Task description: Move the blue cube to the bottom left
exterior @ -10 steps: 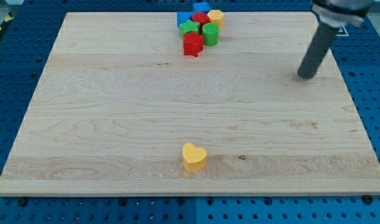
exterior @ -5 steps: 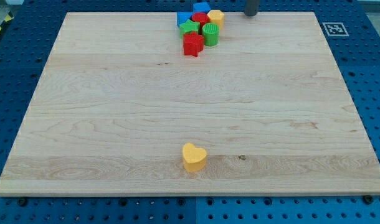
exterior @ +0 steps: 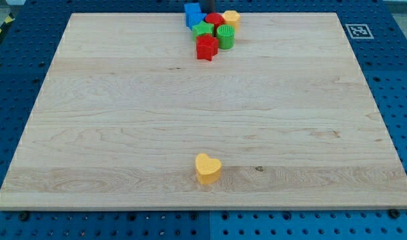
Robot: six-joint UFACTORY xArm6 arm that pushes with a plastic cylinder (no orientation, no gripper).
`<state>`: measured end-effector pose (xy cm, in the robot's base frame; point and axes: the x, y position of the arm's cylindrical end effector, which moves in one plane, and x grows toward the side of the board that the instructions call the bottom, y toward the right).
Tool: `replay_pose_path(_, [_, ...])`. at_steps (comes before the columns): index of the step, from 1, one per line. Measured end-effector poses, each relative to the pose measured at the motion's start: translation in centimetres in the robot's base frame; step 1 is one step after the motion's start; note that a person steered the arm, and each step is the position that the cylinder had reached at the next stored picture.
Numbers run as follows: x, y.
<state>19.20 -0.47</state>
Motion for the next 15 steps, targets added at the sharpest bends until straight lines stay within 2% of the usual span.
replay_pose_path(5, [0.3,-14.7])
replay_pose_path(7, [3.7,-11.3])
replay_pose_path(8, [4.2,-11.5])
replay_pose_path(9, [3.0,-12.1])
replay_pose_path(11, [4.2,-16.9])
replay_pose_path(12, [5.6,-17.2])
replay_pose_path(15, [5.7,-14.1])
